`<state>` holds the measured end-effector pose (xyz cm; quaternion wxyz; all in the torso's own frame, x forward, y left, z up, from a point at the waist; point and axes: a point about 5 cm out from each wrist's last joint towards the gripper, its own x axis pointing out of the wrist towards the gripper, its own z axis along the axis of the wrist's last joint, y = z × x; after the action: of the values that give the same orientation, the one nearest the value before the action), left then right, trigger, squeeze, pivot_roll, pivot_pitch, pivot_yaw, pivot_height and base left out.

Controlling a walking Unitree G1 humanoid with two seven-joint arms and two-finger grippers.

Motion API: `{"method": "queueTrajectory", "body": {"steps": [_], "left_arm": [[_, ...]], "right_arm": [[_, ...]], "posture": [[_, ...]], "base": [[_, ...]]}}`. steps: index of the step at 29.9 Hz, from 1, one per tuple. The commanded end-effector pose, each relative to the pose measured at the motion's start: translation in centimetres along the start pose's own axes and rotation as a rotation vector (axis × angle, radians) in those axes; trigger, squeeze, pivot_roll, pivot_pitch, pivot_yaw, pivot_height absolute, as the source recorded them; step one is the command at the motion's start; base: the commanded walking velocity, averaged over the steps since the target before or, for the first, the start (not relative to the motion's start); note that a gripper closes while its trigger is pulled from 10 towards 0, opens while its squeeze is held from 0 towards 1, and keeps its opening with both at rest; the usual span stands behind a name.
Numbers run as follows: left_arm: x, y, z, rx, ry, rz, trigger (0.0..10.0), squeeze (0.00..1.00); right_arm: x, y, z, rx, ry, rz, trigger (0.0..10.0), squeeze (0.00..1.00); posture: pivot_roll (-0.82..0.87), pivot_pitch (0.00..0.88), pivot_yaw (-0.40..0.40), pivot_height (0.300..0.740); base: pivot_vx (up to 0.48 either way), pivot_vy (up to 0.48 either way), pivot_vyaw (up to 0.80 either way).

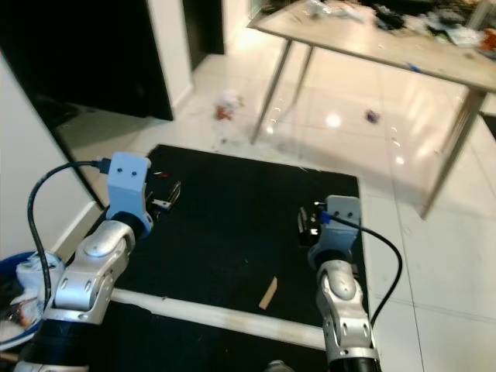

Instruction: Picking trash to rubbish bin

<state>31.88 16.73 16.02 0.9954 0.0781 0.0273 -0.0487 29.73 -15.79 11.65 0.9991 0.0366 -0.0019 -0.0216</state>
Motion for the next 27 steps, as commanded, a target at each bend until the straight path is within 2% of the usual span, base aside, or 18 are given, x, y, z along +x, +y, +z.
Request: {"method": "queueTrajectory", "body": {"steps": [1, 11, 19, 27], "left_arm": [[-0.09, 0.09, -0.4, 0.015, 0.019, 0.004, 10.0, 0.0], [-0.45, 0.46, -0.61, -0.003, 0.021, 0.0, 10.0, 0.0], [-0.35, -0.08, -0.11, -0.011, -0.005, -0.058, 10.0, 0.0], [-0.33, -0.17, 0.03, -0.019, -0.009, -0.066, 10.0, 0.0]], "right_arm": [[-0.17, -0.3, -0.44, -0.002, 0.022, -0.009, 10.0, 0.0], [0.17, -0.11, -0.28, 0.005, 0.01, -0.005, 10.0, 0.0], [-0.22, -0.41, -1.02, -0.004, 0.051, -0.024, 10.0, 0.0], [-0.39, -0.23, -1.1, 0.004, 0.045, -0.018, 10.0, 0.0]], "posture": [[0.01, 0.126, 0.014, 0.74], [0.01, 0.119, 0.017, 0.74], [0.01, 0.111, 0.033, 0.74], [0.01, 0.11, 0.035, 0.74]], "base": [[0.0, 0.0, -0.8], [0.0, 0.0, -0.8], [0.0, 0.0, 0.0], [0.278, 0.0, 0.0]]}}
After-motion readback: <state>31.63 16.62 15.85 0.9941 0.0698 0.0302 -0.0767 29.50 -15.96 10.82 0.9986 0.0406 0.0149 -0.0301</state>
